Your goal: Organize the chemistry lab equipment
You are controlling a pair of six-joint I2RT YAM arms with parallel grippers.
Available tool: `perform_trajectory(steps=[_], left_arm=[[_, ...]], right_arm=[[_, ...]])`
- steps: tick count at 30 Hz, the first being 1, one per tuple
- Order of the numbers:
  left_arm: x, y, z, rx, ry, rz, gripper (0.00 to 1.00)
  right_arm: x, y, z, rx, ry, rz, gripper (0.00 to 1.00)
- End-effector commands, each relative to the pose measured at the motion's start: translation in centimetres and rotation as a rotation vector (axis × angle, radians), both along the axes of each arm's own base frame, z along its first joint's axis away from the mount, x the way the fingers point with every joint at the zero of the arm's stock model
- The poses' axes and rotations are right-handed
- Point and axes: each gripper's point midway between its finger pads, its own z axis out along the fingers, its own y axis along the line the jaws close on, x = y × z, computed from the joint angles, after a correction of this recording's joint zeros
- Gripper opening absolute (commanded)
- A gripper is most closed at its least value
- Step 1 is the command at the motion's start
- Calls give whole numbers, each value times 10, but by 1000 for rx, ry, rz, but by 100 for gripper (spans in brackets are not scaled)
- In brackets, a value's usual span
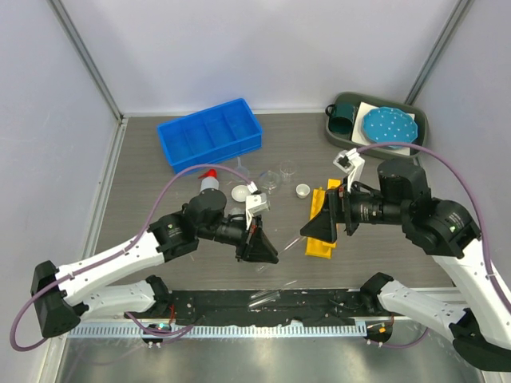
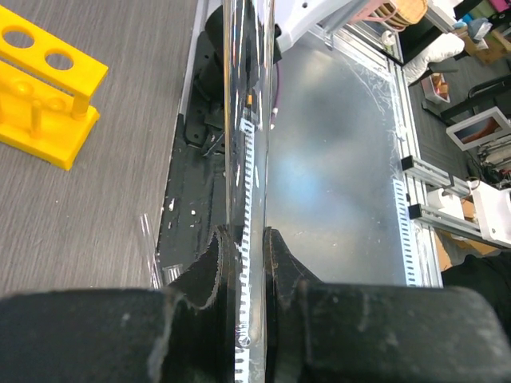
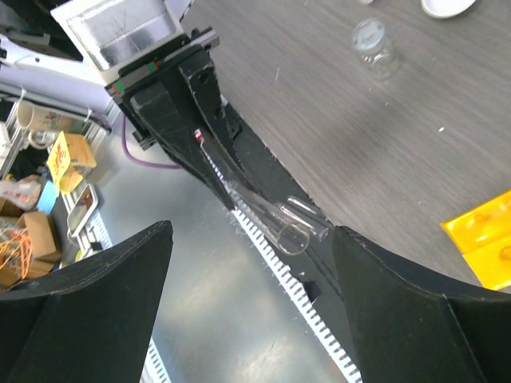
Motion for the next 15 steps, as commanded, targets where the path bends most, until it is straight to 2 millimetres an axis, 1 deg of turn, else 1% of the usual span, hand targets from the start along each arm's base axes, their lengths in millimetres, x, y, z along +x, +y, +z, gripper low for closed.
perform_trajectory(steps=[1, 5, 7, 10, 15], left_arm=[[-8, 1, 26, -99, -23, -40, 0], [-10, 4, 29, -117, -28, -41, 0], [-11, 4, 32, -126, -35, -39, 0], [-10, 4, 32, -130, -38, -41, 0], [-8, -2, 34, -147, -44, -55, 0]], right_arm=[[10, -15, 18, -31, -91, -88, 86], [13, -15, 3, -59, -63, -97, 86], [13, -9, 0, -37, -43, -84, 86], [12, 0, 0, 2, -30, -57, 85], [13, 8, -1, 34, -15, -36, 78]])
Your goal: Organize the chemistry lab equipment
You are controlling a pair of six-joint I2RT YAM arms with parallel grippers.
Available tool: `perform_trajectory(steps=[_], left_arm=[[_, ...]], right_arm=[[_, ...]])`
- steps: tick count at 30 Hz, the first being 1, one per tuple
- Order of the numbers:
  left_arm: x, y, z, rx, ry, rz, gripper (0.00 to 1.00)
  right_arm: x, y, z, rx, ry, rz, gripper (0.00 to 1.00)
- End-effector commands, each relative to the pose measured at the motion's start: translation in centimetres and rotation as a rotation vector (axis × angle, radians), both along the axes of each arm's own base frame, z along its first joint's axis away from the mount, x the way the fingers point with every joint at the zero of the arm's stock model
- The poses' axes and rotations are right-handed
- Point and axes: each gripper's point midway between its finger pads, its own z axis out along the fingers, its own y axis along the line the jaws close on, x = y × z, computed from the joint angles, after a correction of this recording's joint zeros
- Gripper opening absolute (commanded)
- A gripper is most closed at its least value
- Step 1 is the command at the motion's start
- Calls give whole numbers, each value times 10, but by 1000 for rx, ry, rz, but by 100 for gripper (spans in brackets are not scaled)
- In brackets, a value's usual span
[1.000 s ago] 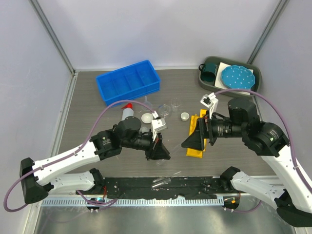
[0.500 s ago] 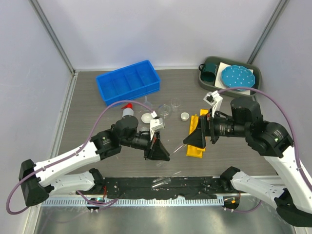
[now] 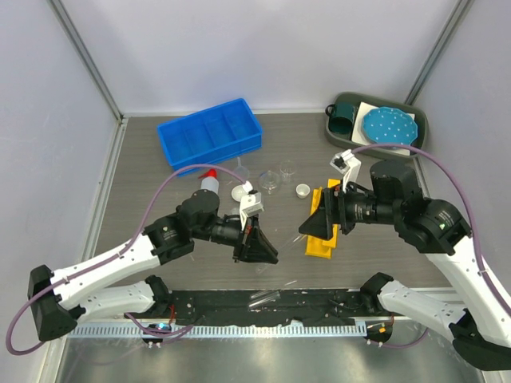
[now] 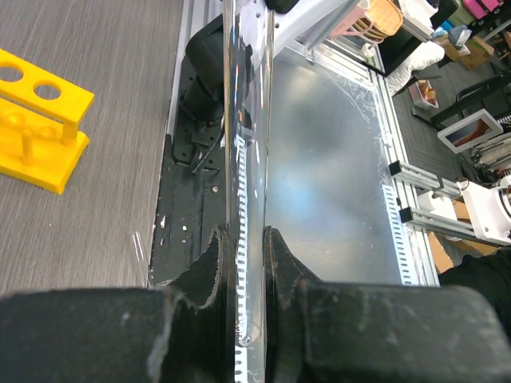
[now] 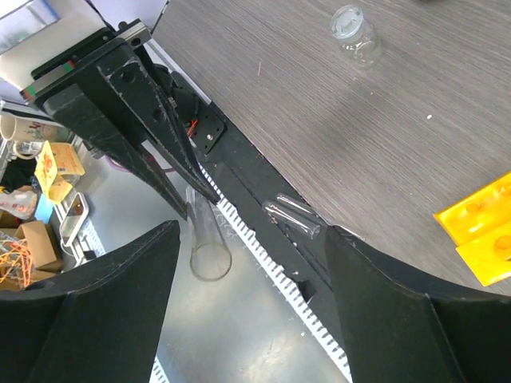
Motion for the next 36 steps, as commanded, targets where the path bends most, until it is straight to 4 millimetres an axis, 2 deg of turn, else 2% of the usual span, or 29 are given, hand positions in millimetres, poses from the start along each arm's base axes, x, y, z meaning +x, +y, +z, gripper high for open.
perform_trajectory(steps=[1, 4, 10, 18, 23, 29, 36], left_arm=[[-1, -6, 17, -73, -21, -33, 0], [0, -10, 15, -71, -14, -41, 0], [2, -12, 10, -59, -5, -41, 0], [10, -8, 10, -64, -13, -21, 0], [13, -6, 12, -68, -14, -14, 0], [14, -9, 12, -76, -8, -23, 0], [13, -9, 13, -80, -6, -26, 0]], right_arm=[[2, 14, 13, 83, -21, 35, 75], [1, 17, 16, 107, -19, 45, 65], [-2, 19, 15, 119, -8, 61, 54], [-9, 11, 7, 80, 7, 64, 53], [-13, 10, 9, 89, 3, 68, 47], [-11, 12, 9, 92, 2, 71, 39], [-7, 16, 11, 104, -7, 74, 39]])
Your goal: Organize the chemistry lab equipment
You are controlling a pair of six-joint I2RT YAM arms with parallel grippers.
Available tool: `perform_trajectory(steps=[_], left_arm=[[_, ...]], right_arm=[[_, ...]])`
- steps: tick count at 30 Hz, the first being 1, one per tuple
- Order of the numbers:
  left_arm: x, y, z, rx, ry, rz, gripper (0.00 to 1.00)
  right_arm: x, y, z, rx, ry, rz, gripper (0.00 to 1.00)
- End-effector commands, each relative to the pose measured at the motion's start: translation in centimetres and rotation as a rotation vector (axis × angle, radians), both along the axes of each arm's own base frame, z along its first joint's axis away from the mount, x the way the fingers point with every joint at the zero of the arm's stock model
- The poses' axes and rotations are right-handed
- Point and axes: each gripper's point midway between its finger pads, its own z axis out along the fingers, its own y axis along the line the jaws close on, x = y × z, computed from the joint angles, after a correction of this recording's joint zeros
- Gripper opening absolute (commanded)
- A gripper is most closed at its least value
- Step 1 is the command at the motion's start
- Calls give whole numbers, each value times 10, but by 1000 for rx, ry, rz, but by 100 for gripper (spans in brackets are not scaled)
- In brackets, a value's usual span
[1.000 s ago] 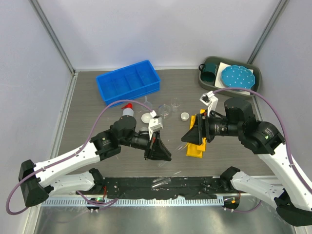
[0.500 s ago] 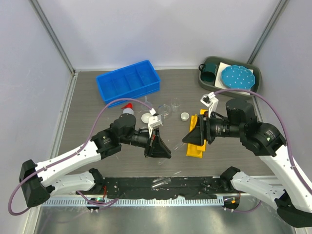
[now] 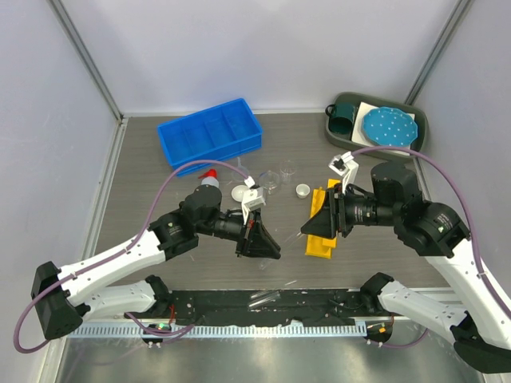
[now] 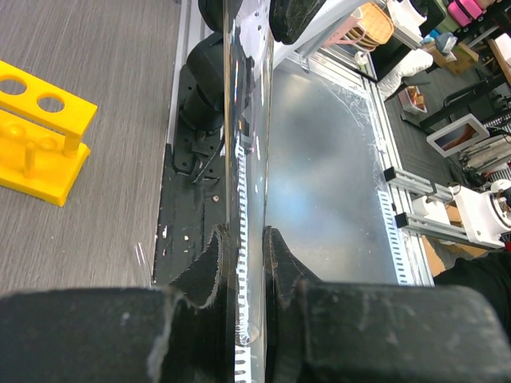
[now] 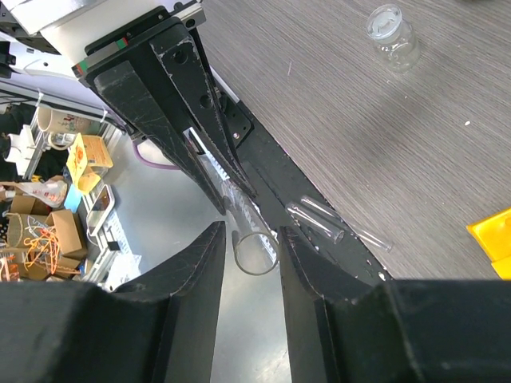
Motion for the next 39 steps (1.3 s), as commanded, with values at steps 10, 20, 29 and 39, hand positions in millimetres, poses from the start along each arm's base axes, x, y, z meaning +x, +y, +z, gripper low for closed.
perform_trajectory(steps=[10, 20, 29, 39], left_arm=[[0, -3, 9, -42, -9, -19, 0], [10, -3, 6, 0, -9, 38, 8], [65, -1, -11, 261, 9, 331, 100], [134, 92, -31, 659, -25, 974, 100]], right_arm=[[7, 11, 12, 54, -41, 24, 34], [4, 7, 9, 43, -38, 15, 15], [32, -4, -1, -67, -45, -132, 12], [113, -42, -20, -346, -95, -534, 9]])
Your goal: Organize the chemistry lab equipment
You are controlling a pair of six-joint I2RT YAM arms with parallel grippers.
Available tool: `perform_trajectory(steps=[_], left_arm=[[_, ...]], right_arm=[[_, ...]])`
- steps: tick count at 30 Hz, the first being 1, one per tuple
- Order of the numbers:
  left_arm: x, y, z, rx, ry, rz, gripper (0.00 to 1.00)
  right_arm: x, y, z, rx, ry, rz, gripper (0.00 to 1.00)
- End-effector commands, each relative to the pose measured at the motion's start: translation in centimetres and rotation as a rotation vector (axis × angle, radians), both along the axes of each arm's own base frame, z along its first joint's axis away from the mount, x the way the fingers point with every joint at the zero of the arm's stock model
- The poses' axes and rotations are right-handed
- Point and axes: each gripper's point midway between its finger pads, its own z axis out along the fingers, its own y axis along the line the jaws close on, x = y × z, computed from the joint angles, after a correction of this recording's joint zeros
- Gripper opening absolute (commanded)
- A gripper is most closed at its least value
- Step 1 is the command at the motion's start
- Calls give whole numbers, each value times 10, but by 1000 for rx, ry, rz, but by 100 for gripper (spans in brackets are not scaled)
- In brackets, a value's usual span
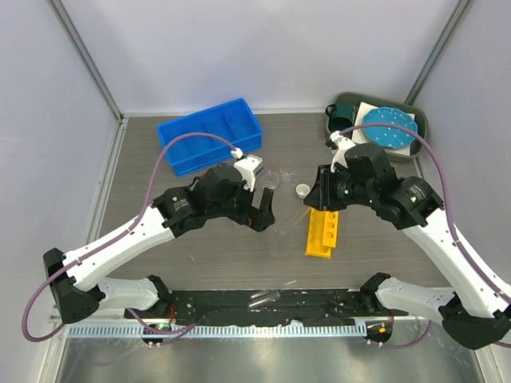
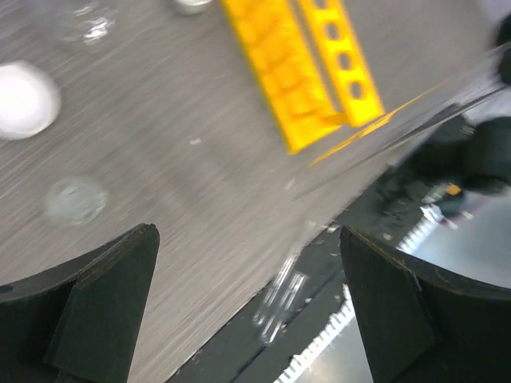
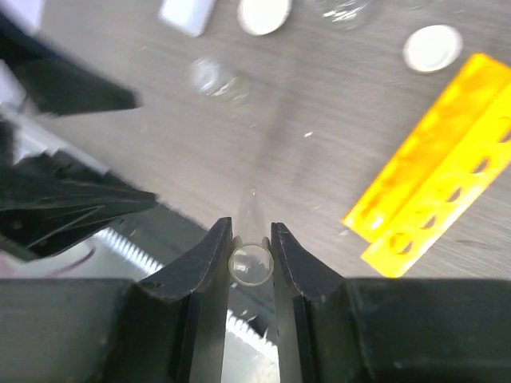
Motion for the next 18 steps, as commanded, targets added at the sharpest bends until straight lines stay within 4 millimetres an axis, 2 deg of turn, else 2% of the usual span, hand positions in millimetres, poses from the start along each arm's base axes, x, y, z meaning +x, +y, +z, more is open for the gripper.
perform_trajectory(steps=[1, 3, 4, 6, 7, 9, 10, 16, 18], left_arm=[[25, 71, -6, 229, -36, 347, 100], [21, 85, -5, 248, -35, 381, 100], [18, 89, -9, 248, -20, 392, 100], [12, 95, -12, 244, -9, 400, 100], [8, 100, -14, 233, -2, 408, 100], [3, 104, -18, 228, 10, 414, 100], [-1, 108, -21, 225, 17, 414, 100], [-11, 119, -31, 225, 40, 426, 100], [-14, 123, -30, 219, 37, 427, 100]], right_arm=[[46, -33, 14, -132, -117, -272, 8], [58, -36, 9, -173, -113, -315, 8], [68, -45, 16, -198, -150, -376, 8], [81, -53, 15, -261, -161, -436, 8], [88, -57, 25, -270, -184, -470, 8], [99, -71, 29, -323, -204, -529, 8], [108, -71, 32, -339, -210, -546, 8], [148, -114, 38, -410, -223, -726, 8], [159, -118, 35, -406, -209, -735, 8]])
